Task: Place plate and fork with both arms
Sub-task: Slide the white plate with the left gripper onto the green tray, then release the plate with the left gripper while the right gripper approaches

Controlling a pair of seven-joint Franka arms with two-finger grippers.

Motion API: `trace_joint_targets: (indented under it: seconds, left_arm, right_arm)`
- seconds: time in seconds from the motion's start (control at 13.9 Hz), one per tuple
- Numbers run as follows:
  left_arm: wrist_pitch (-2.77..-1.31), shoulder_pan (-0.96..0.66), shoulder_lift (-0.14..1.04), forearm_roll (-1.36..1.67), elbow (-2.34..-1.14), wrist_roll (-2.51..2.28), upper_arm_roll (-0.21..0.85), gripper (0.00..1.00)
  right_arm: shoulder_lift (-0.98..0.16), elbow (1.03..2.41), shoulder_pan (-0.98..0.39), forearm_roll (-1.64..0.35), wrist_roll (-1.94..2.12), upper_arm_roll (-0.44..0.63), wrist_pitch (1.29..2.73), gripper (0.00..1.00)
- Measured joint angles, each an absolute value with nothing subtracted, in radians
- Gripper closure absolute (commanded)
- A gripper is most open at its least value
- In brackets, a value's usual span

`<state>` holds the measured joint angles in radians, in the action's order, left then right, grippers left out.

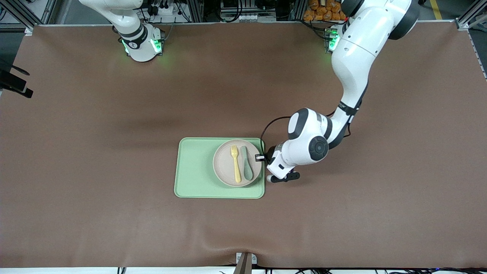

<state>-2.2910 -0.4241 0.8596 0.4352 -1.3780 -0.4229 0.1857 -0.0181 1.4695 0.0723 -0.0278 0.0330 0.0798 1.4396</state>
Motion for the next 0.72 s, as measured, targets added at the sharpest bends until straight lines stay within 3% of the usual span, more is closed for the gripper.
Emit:
trace_joint_targets:
  seconds: [0.43,0.72]
  left_arm:
    - [-2.340,-0.536,0.948,0.435,-1.273,-0.430,0.084,1.00]
    - [-2.353,-0.581,0.971,0.435,-1.248,-0.429,0.070,1.00]
  right_arm:
    - [-0.077,1.472,0.073,-0.028,0.033,0.072,1.450,0.00]
    - [-0.119,1.472,0.031,-0.028,0.034,0.062,1.457,0.00]
